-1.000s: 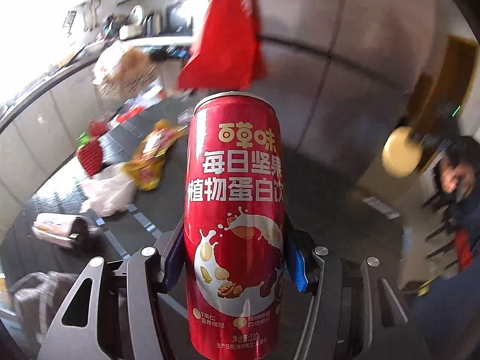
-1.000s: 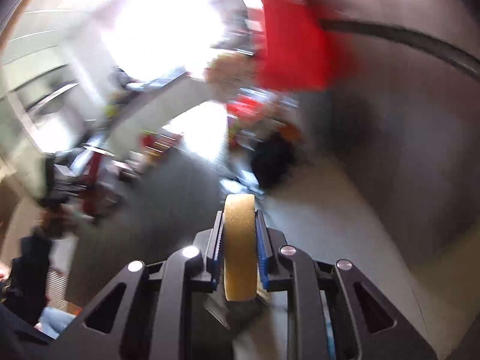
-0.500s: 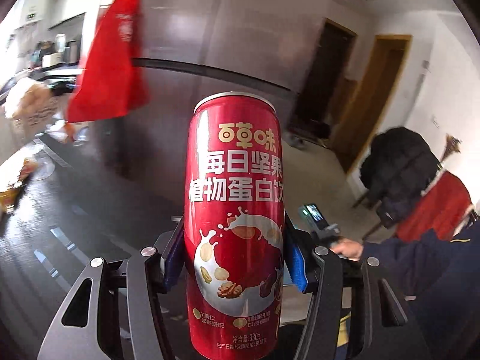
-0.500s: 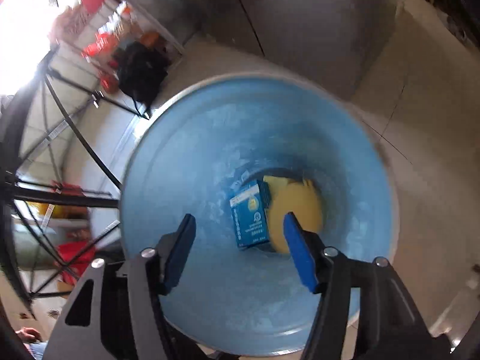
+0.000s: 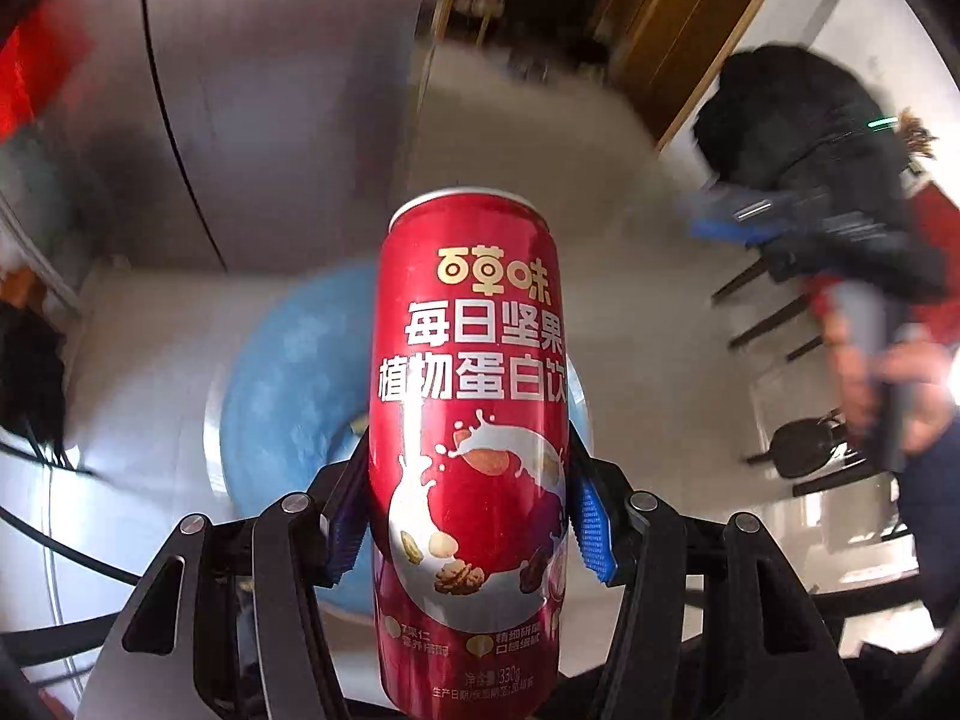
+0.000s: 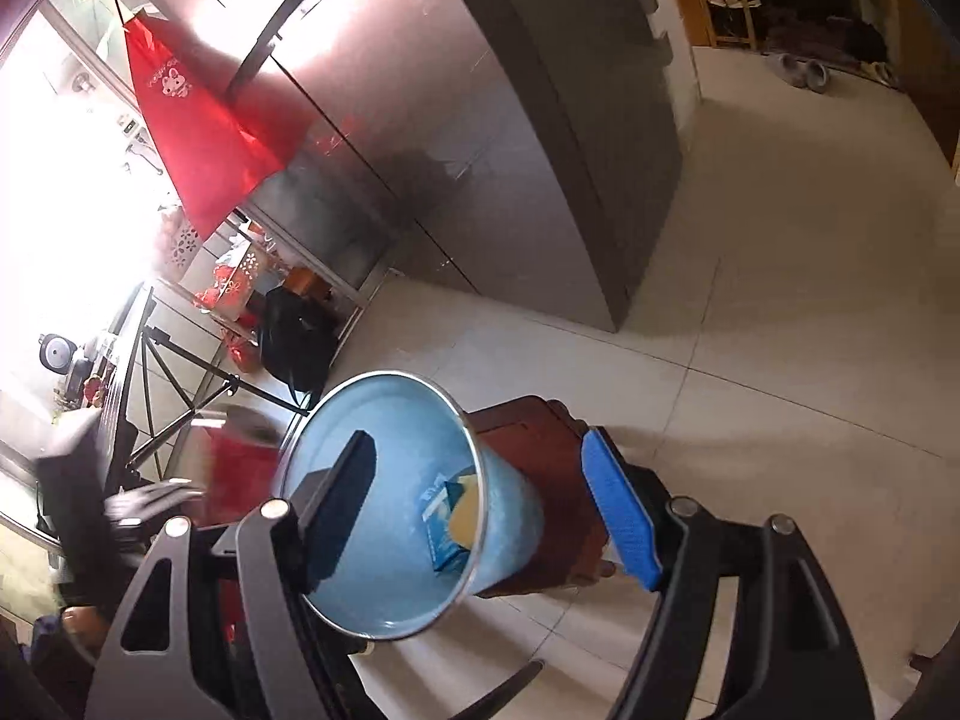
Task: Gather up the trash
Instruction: 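Carry the can and sponge to the bin and release both into it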
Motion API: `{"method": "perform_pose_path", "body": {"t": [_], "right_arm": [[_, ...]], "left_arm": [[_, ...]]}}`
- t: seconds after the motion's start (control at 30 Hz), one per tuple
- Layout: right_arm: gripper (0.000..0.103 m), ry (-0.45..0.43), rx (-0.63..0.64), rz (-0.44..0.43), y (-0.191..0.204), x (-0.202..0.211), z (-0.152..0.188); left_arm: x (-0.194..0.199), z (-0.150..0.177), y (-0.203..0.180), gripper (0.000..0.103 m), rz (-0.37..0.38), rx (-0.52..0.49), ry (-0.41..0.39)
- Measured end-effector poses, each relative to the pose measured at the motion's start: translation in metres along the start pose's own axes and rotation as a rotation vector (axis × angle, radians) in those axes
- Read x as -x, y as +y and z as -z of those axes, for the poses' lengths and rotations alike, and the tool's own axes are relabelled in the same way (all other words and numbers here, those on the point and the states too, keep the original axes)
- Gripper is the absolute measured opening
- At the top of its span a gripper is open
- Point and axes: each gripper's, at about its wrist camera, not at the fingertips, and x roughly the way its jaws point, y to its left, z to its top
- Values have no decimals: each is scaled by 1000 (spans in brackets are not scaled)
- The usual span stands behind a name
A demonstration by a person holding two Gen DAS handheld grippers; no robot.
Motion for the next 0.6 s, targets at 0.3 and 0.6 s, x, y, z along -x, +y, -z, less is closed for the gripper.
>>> {"method": "perform_pose_path", "body": {"t": [0.3, 0.6], "right_arm": [[72, 47, 11, -32, 8, -16, -6], [85, 5, 497, -268, 230, -25, -73]], "left_arm": [[-7, -5, 12, 95, 6, 76, -20], [234, 46, 55, 95, -112, 299, -505]]}}
